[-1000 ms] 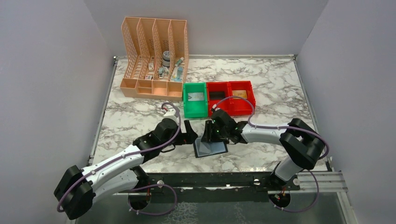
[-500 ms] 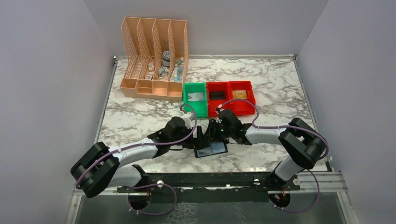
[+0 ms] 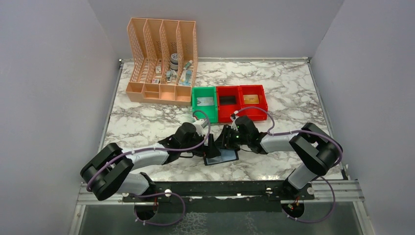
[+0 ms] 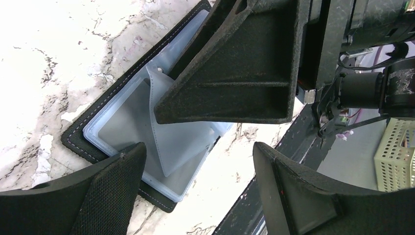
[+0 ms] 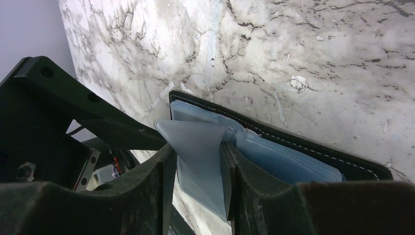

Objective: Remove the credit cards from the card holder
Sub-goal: Remove the credit card from the card holder.

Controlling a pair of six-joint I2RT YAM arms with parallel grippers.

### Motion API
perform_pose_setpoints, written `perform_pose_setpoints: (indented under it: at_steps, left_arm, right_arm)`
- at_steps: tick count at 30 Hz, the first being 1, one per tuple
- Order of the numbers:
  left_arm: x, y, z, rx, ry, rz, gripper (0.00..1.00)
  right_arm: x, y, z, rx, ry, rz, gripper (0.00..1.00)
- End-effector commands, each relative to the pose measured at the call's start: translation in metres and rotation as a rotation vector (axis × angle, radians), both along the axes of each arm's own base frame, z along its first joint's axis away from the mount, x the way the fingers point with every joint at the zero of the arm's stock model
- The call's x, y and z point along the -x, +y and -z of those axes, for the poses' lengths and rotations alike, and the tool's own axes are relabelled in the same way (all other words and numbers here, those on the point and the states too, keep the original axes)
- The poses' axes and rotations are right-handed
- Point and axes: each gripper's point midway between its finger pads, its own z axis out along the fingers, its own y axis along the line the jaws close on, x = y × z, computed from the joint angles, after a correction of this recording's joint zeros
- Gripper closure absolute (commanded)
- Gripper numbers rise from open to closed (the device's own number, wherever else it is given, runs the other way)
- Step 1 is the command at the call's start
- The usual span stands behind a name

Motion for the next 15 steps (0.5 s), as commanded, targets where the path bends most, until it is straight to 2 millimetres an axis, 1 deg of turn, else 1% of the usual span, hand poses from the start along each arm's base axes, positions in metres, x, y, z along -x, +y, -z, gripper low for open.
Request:
perform_pose_setpoints:
  at_steps: [1, 5, 7, 11, 15]
  left_arm:
    - [0.001, -0.001, 0.004, -0.004, -0.016, 0.031, 0.18]
    - [0.007, -0.008, 0.004, 0.019, 0.000, 0.081, 0.18]
    - [0.011, -0.013, 0.000, 0.047, 0.006, 0.106, 0.20]
    - [0.014, -0.025, -0.014, 0.113, 0.006, 0.144, 0.23]
    - [0.009, -0.031, -0.027, 0.143, -0.016, 0.136, 0.27]
  right_arm:
    - [0.022, -0.011, 0.024, 0.038, 0.104, -0.027, 0.61]
    - [0.020, -0.010, 0.020, 0.018, 0.104, -0.029, 0.61]
    - [0.019, -0.008, 0.017, 0.003, 0.100, -0.034, 0.61]
    - [0.017, -0.006, 0.007, -0.021, 0.084, -0.042, 0.59]
    - [0.014, -0.003, -0.011, -0.057, 0.036, -0.059, 0.53]
